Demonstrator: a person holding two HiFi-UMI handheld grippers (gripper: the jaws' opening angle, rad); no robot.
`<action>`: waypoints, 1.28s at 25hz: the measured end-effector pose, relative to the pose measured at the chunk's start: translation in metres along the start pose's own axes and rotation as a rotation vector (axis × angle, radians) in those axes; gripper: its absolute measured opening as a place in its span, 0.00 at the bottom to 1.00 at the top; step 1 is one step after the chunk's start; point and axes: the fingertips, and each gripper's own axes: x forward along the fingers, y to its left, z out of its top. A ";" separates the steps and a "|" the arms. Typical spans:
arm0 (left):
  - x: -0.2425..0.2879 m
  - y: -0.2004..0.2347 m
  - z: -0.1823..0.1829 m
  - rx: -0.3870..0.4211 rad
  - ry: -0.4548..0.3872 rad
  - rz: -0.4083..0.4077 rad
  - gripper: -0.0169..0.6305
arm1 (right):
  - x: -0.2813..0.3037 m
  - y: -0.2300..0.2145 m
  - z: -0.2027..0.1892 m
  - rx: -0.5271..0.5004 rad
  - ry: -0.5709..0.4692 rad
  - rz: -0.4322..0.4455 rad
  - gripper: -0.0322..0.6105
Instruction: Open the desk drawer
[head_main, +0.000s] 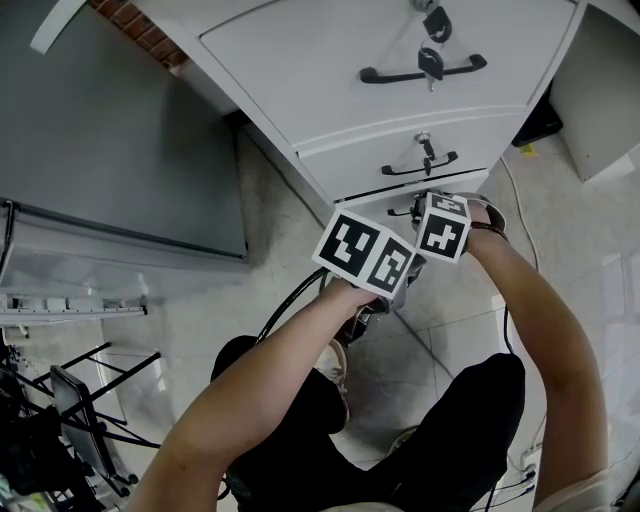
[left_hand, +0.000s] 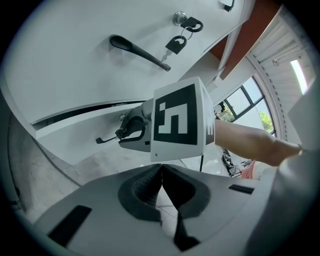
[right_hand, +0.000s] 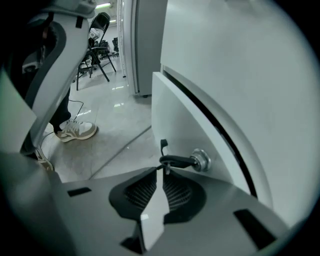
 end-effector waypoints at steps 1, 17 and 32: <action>0.001 -0.003 0.001 0.005 -0.001 -0.006 0.04 | 0.001 0.000 0.000 0.001 -0.002 -0.004 0.12; 0.001 -0.008 0.002 0.032 0.002 -0.015 0.04 | -0.017 -0.007 -0.003 -0.042 -0.039 -0.084 0.21; -0.005 0.001 -0.010 0.018 0.021 -0.018 0.04 | 0.001 -0.009 -0.007 -0.206 0.033 -0.131 0.13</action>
